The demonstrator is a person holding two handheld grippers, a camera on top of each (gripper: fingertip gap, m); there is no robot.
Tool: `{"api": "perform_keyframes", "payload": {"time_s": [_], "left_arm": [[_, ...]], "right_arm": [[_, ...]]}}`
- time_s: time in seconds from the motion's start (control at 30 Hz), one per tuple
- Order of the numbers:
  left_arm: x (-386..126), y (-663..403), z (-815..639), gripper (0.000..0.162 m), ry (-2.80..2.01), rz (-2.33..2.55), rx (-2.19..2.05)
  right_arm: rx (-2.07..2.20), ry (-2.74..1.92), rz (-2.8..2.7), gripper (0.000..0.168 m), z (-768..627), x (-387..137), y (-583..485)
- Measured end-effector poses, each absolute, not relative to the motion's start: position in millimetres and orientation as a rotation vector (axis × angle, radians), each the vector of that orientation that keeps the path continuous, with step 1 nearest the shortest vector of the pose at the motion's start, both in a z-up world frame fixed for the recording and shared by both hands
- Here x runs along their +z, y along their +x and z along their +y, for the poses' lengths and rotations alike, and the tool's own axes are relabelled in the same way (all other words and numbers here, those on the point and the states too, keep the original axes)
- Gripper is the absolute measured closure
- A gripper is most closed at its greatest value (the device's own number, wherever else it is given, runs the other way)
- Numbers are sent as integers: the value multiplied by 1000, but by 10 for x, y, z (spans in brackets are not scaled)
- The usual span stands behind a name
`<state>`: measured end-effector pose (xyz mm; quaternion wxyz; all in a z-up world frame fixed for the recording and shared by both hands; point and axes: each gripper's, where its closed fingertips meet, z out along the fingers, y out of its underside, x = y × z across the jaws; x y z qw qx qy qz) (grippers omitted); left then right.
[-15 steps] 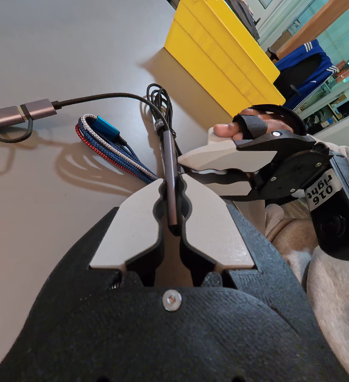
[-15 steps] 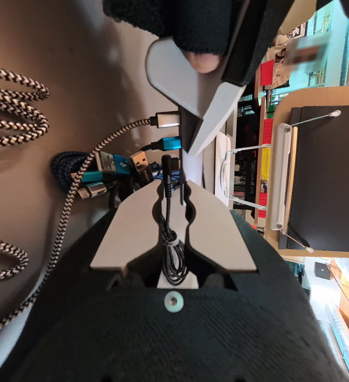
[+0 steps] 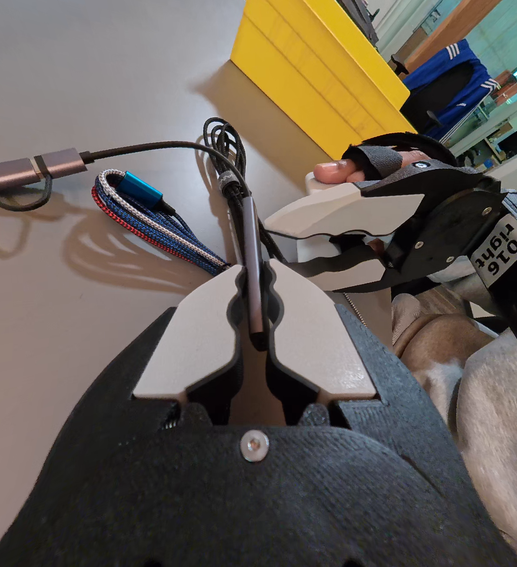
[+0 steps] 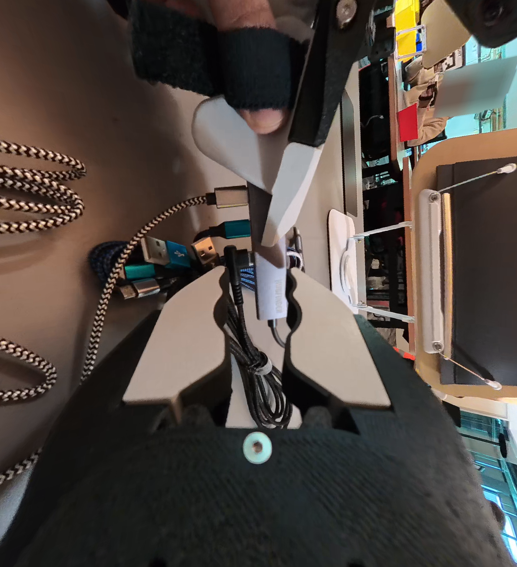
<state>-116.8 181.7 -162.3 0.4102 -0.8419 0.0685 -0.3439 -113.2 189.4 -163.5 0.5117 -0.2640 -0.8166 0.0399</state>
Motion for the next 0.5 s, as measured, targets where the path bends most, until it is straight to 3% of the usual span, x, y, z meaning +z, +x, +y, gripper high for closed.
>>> {"api": "perform_keyframes", "payload": {"time_s": [0.33,0.5], "left_arm": [[-1601,-1136,1817,152,-2109,190,-864],[-1592,-1132,1822,152,-2100,175,-883]], "right_arm": [[87,-640,-1973,131,1885,-1630,-1118],[95,-652,-1944,121,1911,-1590,-1126]]}}
